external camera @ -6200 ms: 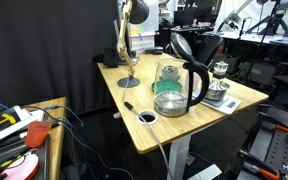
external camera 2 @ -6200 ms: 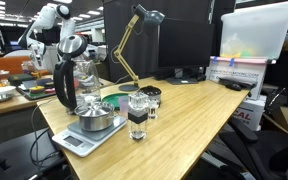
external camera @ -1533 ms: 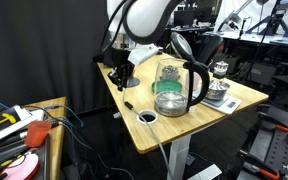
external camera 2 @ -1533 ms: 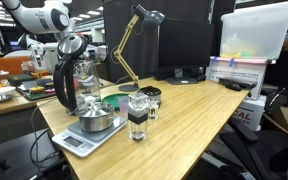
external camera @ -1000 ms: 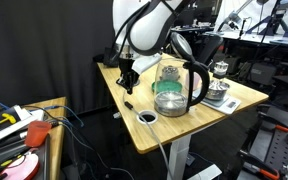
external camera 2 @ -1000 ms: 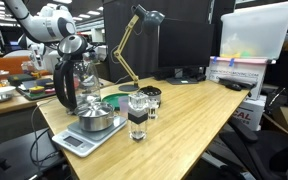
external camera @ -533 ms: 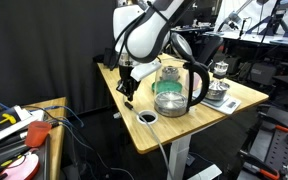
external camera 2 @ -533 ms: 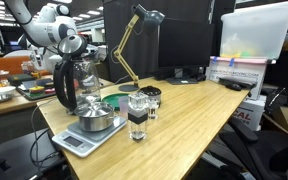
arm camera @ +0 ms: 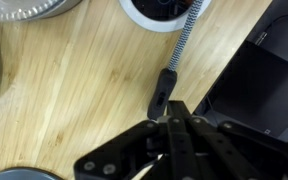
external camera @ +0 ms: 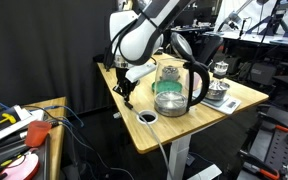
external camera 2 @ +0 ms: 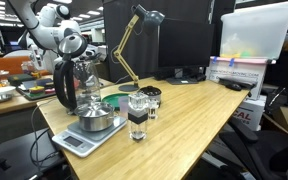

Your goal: Turn off the desk lamp

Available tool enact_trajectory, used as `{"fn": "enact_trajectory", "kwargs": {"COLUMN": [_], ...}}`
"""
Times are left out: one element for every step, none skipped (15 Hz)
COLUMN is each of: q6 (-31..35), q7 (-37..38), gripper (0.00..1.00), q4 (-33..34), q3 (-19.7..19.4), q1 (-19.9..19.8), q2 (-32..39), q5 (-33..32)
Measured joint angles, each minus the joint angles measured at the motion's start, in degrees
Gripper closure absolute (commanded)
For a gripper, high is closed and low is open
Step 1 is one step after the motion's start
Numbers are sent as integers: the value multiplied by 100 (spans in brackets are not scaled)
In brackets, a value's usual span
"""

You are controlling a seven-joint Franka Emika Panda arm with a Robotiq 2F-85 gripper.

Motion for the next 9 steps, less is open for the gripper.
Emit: {"fn": "enact_trajectory", "kwargs": {"q6": [-28,-52,-63,-67,-70,-73,-79,-91,-114], "q7": [0,1,6,10,13,14,14,15,15], "gripper": [100,100,100,100,100,100,100,100,100], "q4": [68,113,136,149,153,153,153,153,153], "q3": [-12,-32,-48,-55,-59,-62,-63,-63,-64], "q1": [-9,-11,-12,-13,-13,-14,-14,-14,-14], "q2": [55,97,114,119,119,120,120,120,123], "q5": [0,0,0,1,5,14,20,24,24]}}
